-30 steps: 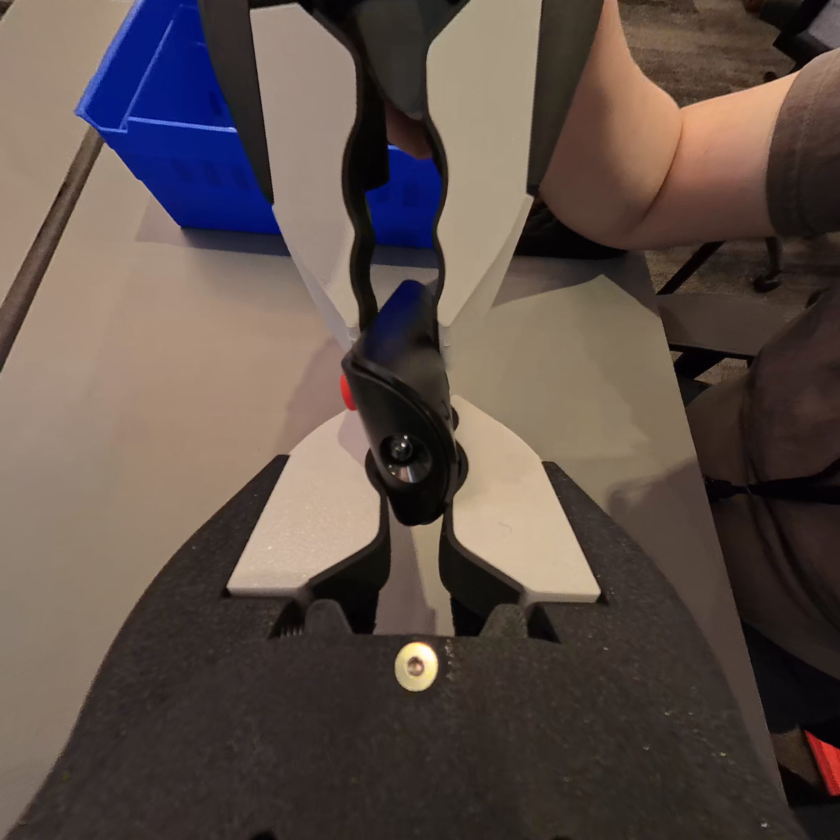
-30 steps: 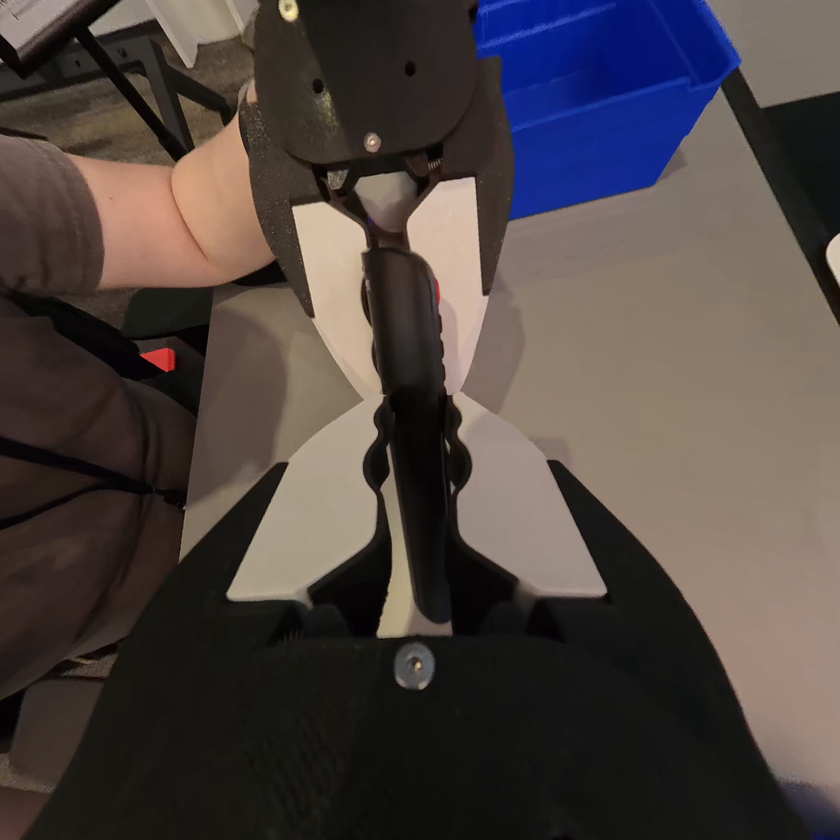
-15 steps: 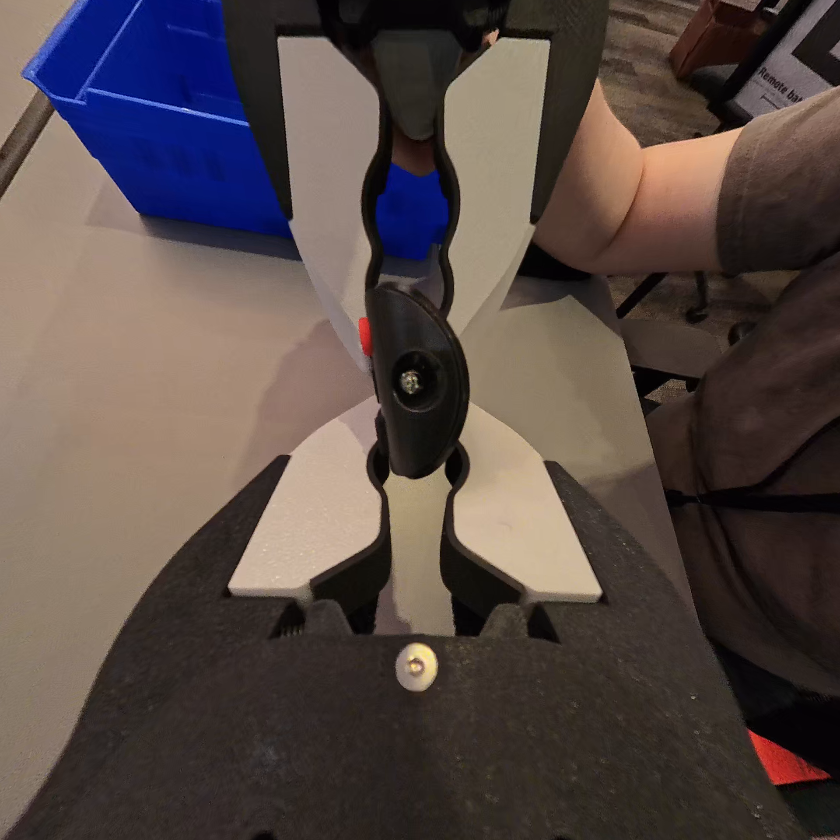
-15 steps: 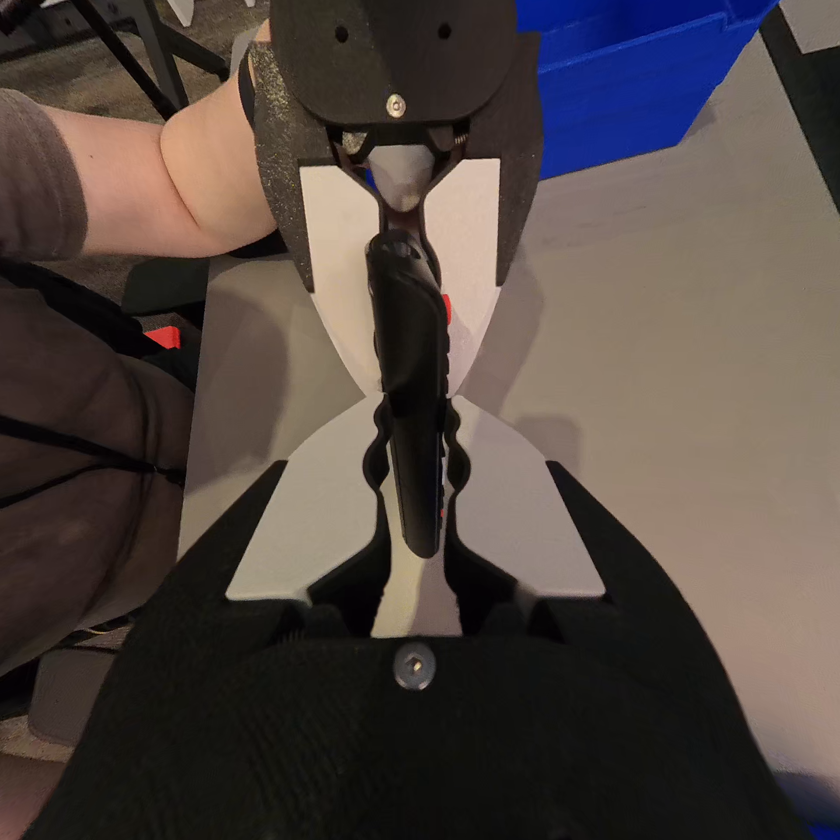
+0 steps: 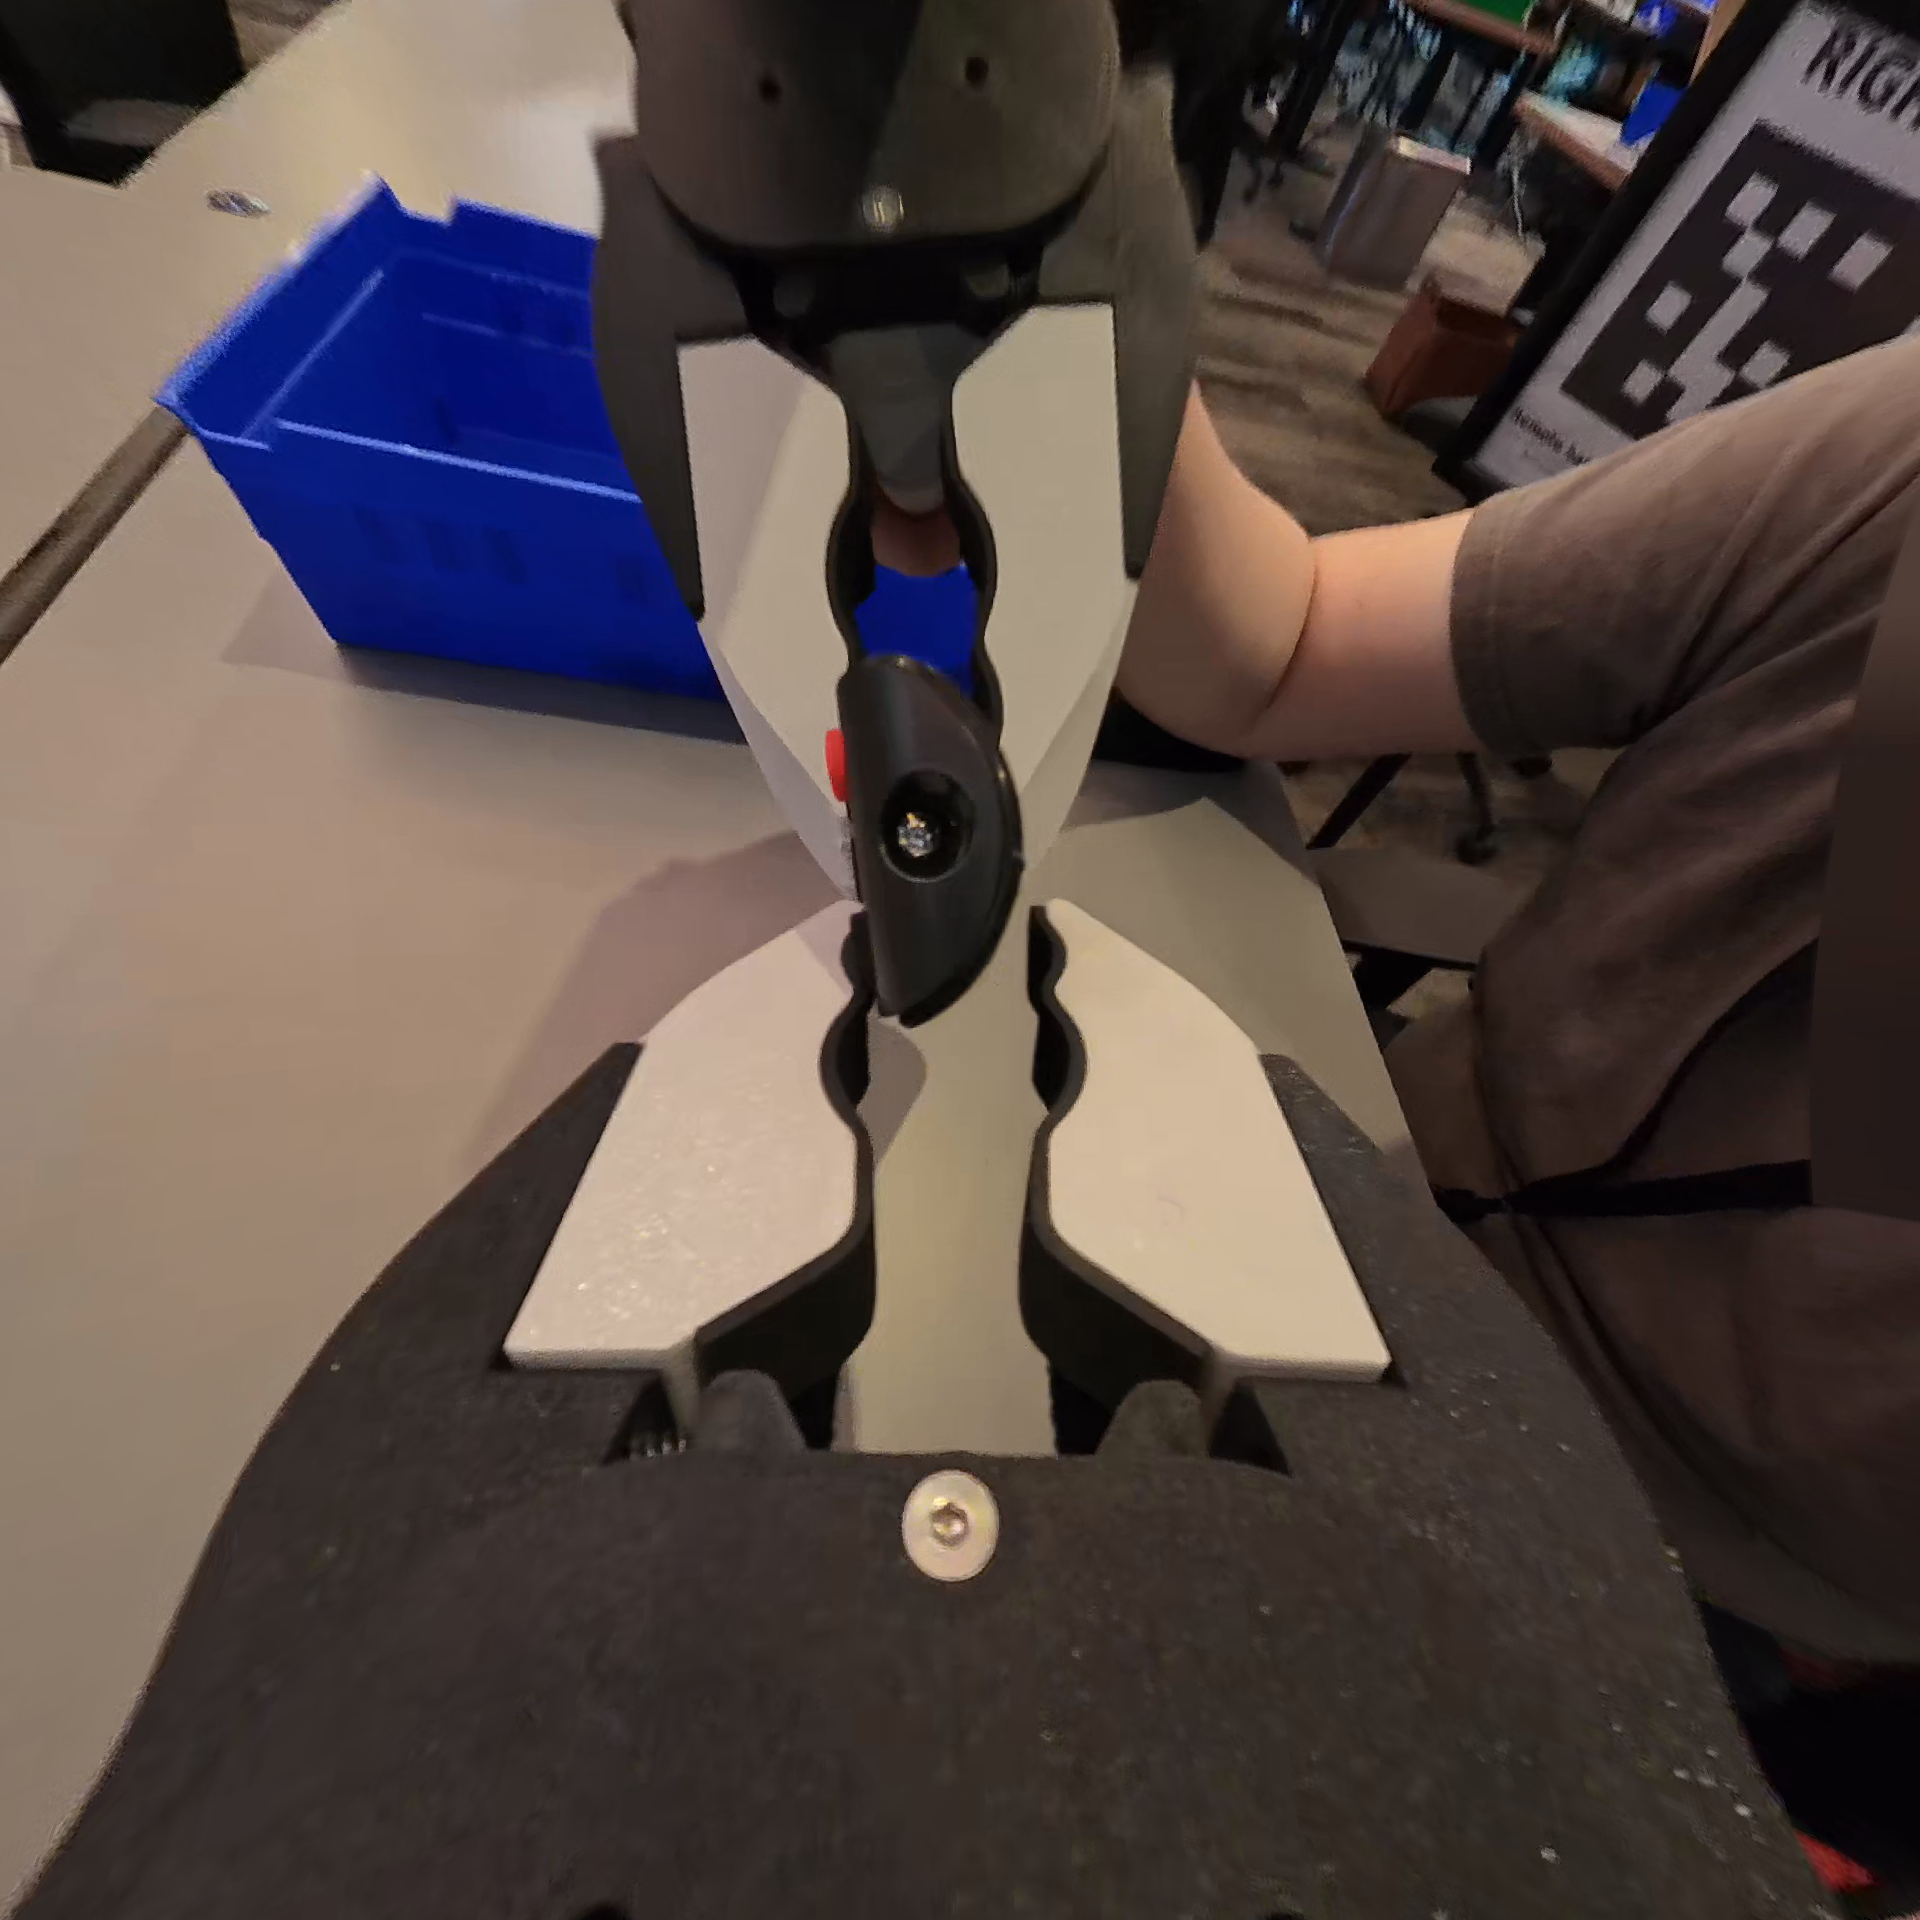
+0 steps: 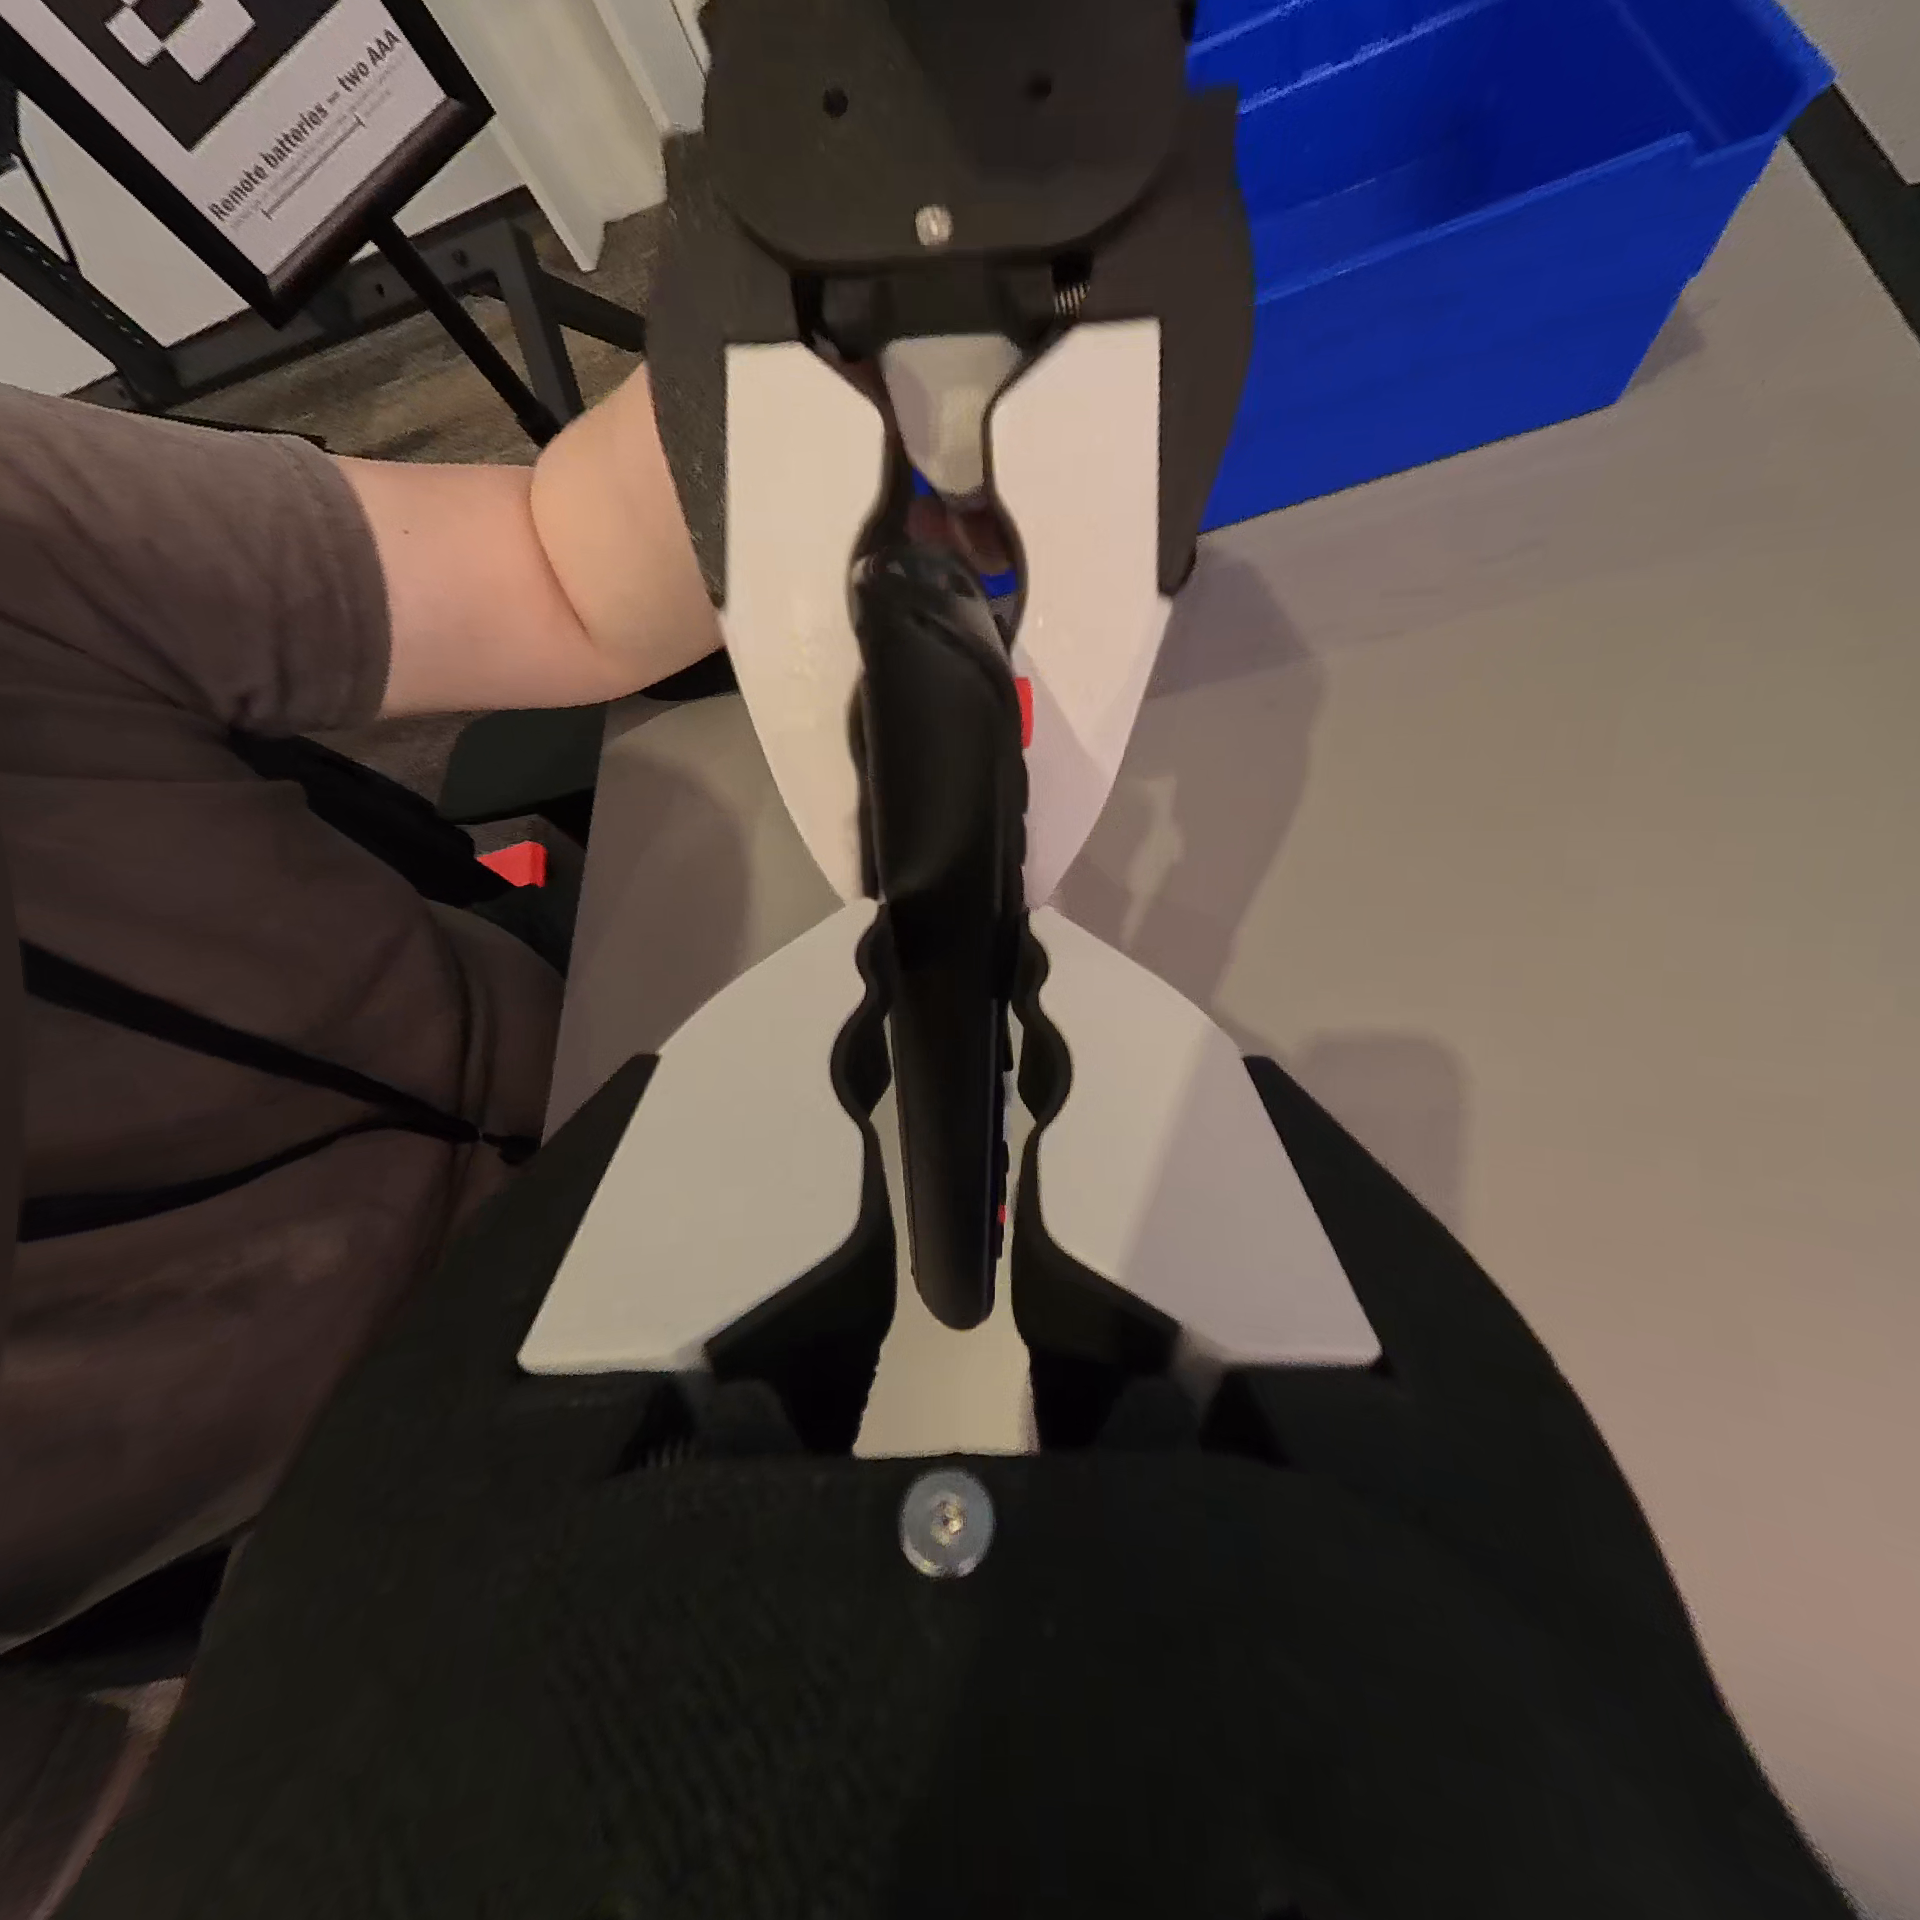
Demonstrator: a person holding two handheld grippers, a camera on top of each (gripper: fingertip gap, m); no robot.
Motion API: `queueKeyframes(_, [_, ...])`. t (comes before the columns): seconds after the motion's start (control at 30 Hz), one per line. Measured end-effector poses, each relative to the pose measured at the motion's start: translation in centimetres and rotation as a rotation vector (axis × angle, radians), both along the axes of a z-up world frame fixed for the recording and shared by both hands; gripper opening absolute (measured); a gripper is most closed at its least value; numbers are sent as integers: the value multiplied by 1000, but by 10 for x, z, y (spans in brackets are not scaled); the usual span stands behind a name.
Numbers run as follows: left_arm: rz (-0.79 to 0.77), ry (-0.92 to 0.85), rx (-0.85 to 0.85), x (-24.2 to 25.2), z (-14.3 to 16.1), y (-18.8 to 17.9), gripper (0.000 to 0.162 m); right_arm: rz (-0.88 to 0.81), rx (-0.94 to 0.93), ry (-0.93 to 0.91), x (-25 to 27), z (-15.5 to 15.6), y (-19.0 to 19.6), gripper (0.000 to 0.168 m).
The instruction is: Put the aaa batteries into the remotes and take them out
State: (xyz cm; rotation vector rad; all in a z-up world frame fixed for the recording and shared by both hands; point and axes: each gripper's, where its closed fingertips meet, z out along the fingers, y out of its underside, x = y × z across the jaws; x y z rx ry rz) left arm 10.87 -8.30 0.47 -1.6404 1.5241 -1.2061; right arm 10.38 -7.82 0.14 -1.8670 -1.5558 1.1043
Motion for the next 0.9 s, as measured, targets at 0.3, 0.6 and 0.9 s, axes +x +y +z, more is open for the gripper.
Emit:
queueKeyframes(0.3, [100,-288,-89,0,38,21,34,-22,-25,84,-6,6,9,22])
queueKeyframes(0.6, [147,-283,-73,5,37,26,24,-57,-47,109,-9,4,16,25])
queueKeyframes(0.9, [210,-276,-19,-5,43,34,23,-120,29,144,-25,4,22,37])
